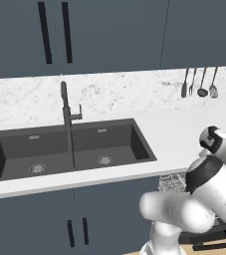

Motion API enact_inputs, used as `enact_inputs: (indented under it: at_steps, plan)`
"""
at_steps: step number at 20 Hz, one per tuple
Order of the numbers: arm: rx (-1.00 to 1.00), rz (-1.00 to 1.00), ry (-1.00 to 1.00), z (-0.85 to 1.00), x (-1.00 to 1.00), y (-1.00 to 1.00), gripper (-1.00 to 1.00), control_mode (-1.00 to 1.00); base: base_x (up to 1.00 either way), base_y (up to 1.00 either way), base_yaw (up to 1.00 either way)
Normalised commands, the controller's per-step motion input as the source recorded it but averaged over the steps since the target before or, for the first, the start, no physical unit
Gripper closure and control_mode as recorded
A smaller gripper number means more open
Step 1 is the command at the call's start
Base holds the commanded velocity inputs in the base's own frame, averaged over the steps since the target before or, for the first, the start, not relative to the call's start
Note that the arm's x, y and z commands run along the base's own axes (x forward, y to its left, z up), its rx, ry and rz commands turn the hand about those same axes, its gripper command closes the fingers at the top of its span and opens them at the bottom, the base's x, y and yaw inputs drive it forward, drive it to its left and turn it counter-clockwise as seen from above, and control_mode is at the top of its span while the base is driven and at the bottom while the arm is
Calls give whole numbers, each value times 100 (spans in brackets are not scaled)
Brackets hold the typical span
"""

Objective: Pick up the cup and bowl from the counter, place them in the dishwasher, and close the dishwasher door.

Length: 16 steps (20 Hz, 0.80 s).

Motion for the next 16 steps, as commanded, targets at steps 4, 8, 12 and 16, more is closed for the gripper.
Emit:
enact_inputs:
  at_steps: [4, 8, 12, 16]
  plan:
    - [32, -11, -2, -32, -35, -84, 100, -100, 0, 0, 0]
    - [29, 0, -18, -50, -26, -72, 100, -100, 0, 0, 0]
    - [25, 0, -17, -42, -20, -54, 100, -100, 0, 0, 0]
    - [12, 3, -12, -36, 2, -11, 100, -100, 0, 0, 0]
